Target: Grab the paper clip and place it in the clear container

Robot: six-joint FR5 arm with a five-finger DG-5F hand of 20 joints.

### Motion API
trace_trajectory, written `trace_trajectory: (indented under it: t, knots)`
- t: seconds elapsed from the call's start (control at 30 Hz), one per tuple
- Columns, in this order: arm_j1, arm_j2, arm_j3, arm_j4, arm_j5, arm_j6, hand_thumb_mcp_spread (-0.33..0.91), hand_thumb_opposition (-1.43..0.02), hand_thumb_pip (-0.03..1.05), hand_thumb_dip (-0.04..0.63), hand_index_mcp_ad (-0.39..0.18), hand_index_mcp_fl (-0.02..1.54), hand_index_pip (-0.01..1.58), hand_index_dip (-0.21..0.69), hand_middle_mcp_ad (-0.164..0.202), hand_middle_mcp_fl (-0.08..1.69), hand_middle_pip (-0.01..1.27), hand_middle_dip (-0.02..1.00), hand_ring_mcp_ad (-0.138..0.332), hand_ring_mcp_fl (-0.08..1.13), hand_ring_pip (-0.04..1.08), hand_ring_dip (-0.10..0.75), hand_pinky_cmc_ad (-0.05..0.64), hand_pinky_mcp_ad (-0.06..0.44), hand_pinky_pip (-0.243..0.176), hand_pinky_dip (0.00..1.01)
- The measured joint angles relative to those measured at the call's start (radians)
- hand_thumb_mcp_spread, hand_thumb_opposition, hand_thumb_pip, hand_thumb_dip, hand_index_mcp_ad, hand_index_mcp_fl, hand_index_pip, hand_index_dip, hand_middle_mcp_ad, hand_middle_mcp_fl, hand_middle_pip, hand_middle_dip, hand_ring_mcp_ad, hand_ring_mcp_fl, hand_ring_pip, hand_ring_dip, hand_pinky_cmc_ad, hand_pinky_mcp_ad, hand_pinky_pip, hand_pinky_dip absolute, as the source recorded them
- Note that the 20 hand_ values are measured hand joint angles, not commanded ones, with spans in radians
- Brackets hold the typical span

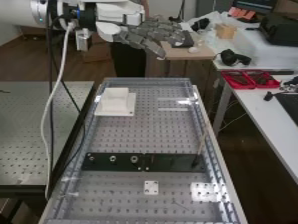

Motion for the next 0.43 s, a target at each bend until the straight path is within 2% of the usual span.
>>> trace_trajectory:
  t: [0.43]
  knots:
    - [-0.005,-0.008,0.011,0.001,-0.010,0.014,0.21,-0.70,0.40,0.063,-0.096,0.08,0.10,0.086,0.075,0.01,0.13,0.17,0.150,0.00,0.08,0.094,0.401,0.307,-0.124,0.40]
